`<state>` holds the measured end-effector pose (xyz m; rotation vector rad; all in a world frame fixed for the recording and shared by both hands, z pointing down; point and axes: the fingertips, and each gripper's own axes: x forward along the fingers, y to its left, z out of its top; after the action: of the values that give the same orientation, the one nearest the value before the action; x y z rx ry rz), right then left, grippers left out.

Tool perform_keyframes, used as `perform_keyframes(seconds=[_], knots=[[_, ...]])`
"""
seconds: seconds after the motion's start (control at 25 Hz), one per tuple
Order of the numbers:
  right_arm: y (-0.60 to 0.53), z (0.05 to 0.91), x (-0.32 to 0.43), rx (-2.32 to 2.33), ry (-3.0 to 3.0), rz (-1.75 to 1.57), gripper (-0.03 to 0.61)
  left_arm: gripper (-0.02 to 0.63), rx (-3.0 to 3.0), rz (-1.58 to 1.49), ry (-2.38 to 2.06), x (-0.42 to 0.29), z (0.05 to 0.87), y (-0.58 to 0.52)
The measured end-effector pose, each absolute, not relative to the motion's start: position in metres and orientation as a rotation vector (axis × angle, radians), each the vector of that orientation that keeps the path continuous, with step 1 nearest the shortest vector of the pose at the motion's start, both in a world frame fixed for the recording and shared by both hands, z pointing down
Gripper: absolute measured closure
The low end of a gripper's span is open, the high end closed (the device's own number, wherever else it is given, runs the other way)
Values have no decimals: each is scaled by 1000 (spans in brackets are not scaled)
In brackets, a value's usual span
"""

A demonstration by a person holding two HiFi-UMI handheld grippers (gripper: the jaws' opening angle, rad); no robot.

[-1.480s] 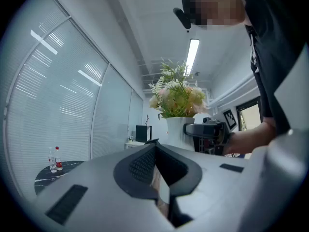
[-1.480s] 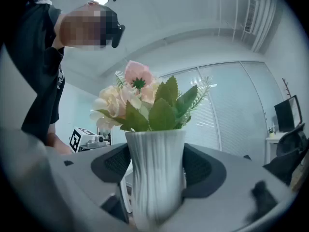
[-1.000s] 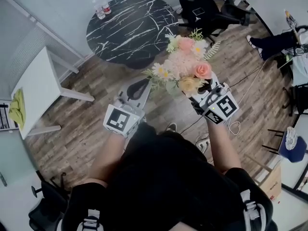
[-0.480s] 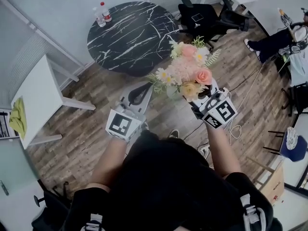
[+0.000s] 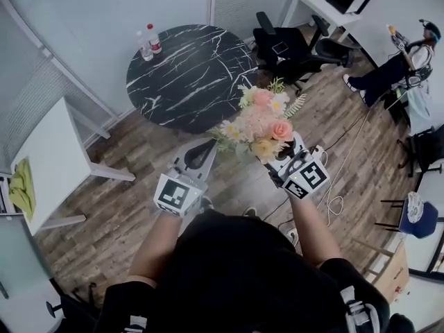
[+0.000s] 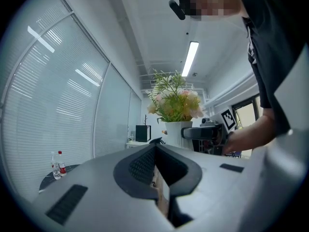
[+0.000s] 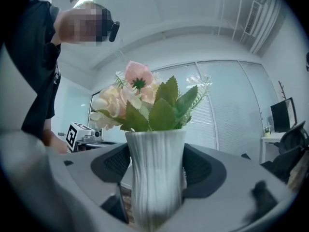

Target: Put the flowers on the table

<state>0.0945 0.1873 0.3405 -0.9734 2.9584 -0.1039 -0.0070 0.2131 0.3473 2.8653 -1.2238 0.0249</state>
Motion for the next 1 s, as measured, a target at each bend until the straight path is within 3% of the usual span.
perform_keyframes(seconds=[1.0], knots=[[112,348,47,-963,2959,-99,233,601,2860,62,-1213,-51,361,138]])
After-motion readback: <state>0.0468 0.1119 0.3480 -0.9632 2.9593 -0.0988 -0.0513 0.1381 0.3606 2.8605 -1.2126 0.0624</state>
